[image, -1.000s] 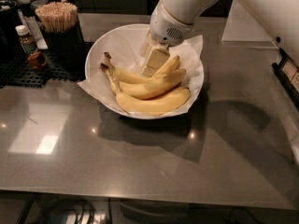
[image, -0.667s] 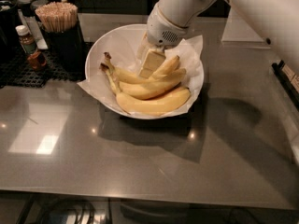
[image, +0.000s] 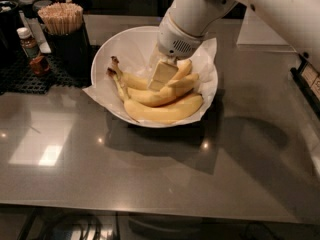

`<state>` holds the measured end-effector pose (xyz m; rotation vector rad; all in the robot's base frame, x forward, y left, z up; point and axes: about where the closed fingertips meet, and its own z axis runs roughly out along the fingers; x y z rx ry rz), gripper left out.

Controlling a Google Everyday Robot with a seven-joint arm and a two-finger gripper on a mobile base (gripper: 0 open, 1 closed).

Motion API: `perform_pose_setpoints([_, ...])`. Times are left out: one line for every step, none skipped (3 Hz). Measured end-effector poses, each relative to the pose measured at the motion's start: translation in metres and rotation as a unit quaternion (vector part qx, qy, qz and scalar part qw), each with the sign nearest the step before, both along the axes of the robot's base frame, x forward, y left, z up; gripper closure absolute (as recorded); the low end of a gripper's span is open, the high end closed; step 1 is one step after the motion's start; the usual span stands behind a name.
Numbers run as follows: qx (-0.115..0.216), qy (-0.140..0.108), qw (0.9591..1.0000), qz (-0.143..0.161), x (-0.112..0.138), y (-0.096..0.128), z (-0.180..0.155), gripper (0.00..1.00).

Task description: Pick banana from white bowl

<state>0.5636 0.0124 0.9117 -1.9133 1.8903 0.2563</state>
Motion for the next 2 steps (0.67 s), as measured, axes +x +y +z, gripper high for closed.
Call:
perform_pose_setpoints([-0.028, -0.020, 0.9992, -0.021, -0.026, 0.000, 0.015, 0.45])
perform_pose_setpoints([-0.043, -0.033, 0.9980, -0.033, -0.037, -0.003, 0.026, 0.46])
